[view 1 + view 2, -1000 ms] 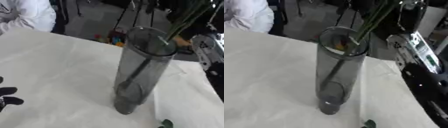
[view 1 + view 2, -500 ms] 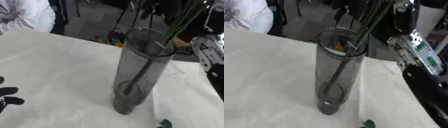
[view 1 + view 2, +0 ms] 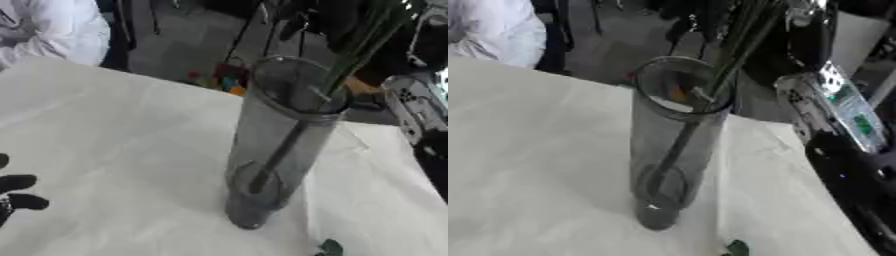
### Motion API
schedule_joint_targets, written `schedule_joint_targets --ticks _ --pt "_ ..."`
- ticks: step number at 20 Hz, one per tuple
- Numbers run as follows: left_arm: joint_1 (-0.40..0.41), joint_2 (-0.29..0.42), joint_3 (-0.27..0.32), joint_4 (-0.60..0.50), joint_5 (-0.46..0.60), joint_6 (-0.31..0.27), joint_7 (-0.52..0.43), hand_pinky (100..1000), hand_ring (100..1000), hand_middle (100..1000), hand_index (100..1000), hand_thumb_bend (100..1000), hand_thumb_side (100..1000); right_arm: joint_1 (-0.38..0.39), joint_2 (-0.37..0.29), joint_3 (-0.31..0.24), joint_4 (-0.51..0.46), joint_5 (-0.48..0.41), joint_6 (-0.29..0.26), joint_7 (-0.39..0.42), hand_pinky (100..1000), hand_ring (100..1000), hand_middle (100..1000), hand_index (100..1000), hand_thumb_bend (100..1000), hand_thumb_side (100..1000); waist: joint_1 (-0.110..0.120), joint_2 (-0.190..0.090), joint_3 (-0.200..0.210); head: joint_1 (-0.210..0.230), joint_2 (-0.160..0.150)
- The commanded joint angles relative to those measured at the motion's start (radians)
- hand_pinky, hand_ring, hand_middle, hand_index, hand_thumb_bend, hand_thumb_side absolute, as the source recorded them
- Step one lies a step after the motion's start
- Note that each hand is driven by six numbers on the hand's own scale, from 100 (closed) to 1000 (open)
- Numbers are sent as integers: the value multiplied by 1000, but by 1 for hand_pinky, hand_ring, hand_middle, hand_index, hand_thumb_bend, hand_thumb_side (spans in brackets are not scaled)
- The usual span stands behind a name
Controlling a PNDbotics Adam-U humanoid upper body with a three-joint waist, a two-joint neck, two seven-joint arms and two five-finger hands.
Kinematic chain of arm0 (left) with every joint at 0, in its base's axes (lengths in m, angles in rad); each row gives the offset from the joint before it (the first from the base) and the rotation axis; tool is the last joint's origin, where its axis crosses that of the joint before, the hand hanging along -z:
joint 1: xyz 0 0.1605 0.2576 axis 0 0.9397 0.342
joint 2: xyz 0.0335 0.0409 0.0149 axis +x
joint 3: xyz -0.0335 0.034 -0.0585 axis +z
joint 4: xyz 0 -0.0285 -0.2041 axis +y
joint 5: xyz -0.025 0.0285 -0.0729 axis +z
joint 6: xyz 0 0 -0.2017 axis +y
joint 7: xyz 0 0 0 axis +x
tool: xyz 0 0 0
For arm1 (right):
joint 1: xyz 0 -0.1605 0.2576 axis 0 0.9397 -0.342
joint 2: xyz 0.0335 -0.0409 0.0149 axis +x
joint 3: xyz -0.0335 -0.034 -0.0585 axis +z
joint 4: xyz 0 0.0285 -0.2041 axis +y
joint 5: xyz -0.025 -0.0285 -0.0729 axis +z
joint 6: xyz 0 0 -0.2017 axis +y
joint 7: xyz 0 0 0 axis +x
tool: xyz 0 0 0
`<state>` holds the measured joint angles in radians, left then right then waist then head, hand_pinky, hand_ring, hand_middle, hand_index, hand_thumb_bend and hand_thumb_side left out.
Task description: Arrange flowers into the vase.
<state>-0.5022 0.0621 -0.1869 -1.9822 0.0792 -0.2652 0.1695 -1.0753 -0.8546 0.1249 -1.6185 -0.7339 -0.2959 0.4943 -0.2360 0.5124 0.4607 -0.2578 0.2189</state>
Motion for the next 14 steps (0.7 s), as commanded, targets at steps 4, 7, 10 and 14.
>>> schedule_joint_targets --ticks 4,7,10,14 --pt "-6 5 1 -18 2 1 -1 545 656 715 939 325 1000 2 -44 -5 -29 20 -17 3 749 811 484 618 100 939 10 -31 -4 -1 -12" --pt "-6 5 1 -18 3 1 -1 545 657 715 939 324 1000 11 -51 -5 -35 34 -33 13 817 862 541 687 100 936 10 -31 -3 -1 -12" --pt "-6 5 0 -18 3 2 -2 545 657 715 939 325 1000 18 -56 -4 -38 47 -44 23 851 886 566 714 100 938 10 -31 -4 -1 -12" --pt "-6 5 0 -18 3 2 -2 545 657 715 939 324 1000 24 -58 -2 -39 60 -50 36 880 911 592 740 100 946 10 -31 -5 -1 -13"
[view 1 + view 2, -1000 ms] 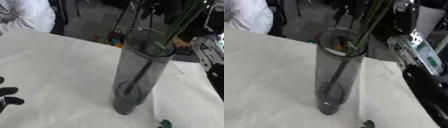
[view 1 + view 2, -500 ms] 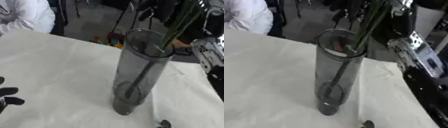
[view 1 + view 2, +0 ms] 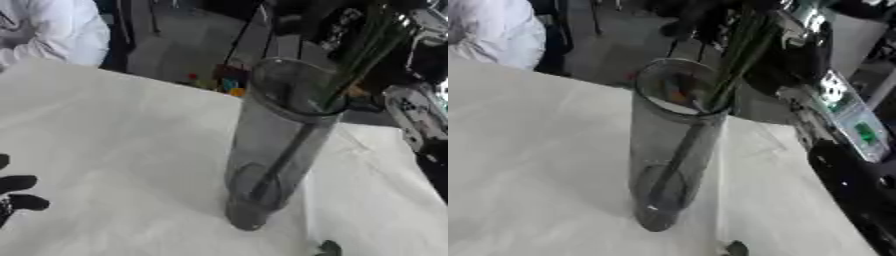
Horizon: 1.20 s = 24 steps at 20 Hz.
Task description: Arrange flowers into the vase.
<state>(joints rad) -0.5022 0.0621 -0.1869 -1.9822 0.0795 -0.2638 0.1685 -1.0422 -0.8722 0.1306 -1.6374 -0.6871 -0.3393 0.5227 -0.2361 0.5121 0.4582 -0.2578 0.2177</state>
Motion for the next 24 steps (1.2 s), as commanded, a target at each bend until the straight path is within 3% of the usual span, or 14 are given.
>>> schedule_joint_targets --ticks 1,8,17,24 --pt "-6 5 0 -18 2 0 -1 545 657 715 940 324 1000 -8 -41 -8 -21 15 -8 10 885 918 597 746 100 948 10 -30 -3 -1 -12" --pt "-6 5 -1 -18 3 1 -1 545 657 715 940 325 1000 -2 -45 -6 -19 32 -11 25 893 929 603 760 100 952 10 -31 -6 2 -14" --pt "-6 5 -1 -18 3 1 -3 545 657 716 940 326 1000 6 -51 -10 -14 67 -22 21 953 997 680 842 100 963 10 -32 -12 2 -13" --pt "-3 5 -1 -18 3 4 -5 546 657 716 940 325 1000 14 -58 -13 -1 98 -32 22 972 1000 707 876 100 982 10 -35 -15 2 -13"
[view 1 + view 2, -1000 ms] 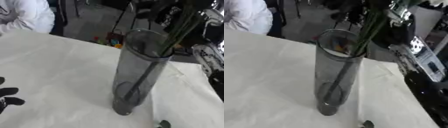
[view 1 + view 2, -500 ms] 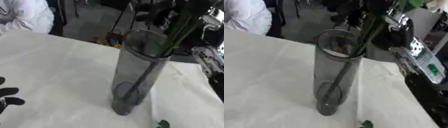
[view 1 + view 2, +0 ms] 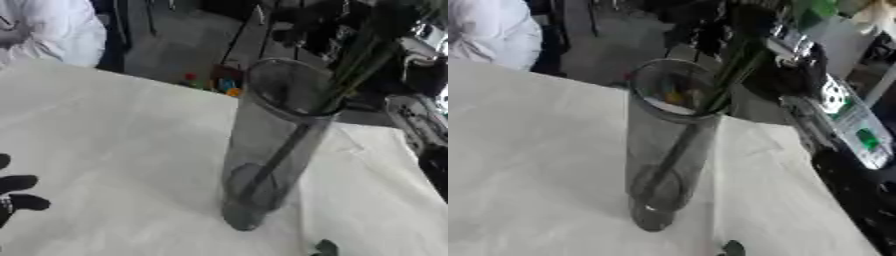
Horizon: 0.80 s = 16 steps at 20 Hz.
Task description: Arrange flowers into the vase.
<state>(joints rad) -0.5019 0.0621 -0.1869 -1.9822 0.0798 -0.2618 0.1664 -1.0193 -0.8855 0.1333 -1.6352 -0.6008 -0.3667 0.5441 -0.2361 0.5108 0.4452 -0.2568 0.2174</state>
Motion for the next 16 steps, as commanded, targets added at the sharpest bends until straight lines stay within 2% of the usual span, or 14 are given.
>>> schedule_joint_targets --ticks 1,16 --pt "-4 5 -1 -18 3 2 -3 546 657 717 940 325 1000 -8 -46 -16 -3 17 -4 4 974 1000 708 877 100 983 10 -34 -3 1 -12" --pt "0 8 -1 -18 4 5 -4 546 657 717 941 321 1000 15 -67 -24 -2 137 -5 66 1000 1000 791 935 100 1000 10 -42 -12 2 -13"
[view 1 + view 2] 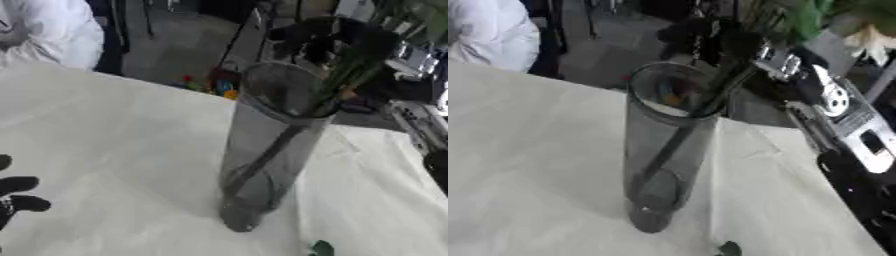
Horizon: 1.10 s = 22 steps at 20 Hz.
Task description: Arrange flowers into the vase.
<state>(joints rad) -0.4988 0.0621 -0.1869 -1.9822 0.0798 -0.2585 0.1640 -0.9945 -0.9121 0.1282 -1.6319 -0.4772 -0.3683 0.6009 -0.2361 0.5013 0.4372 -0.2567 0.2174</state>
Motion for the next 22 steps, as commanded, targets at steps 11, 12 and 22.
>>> schedule_joint_targets --ticks 11,12,22 --pt "-5 8 -2 -18 6 2 -3 546 658 718 941 321 1000 7 -49 -21 -4 29 -16 6 1000 1000 833 992 100 1000 10 -34 -7 1 -18" --pt "-5 8 -2 -18 7 2 -3 546 658 718 941 322 1000 8 -50 -21 -4 32 -16 5 1000 1000 834 991 100 1000 10 -34 -8 1 -18" --pt "-3 7 -3 -18 9 6 -8 546 658 719 942 321 1000 13 -51 -22 -6 35 -12 11 1000 1000 849 1000 100 1000 10 -36 -12 0 -17"
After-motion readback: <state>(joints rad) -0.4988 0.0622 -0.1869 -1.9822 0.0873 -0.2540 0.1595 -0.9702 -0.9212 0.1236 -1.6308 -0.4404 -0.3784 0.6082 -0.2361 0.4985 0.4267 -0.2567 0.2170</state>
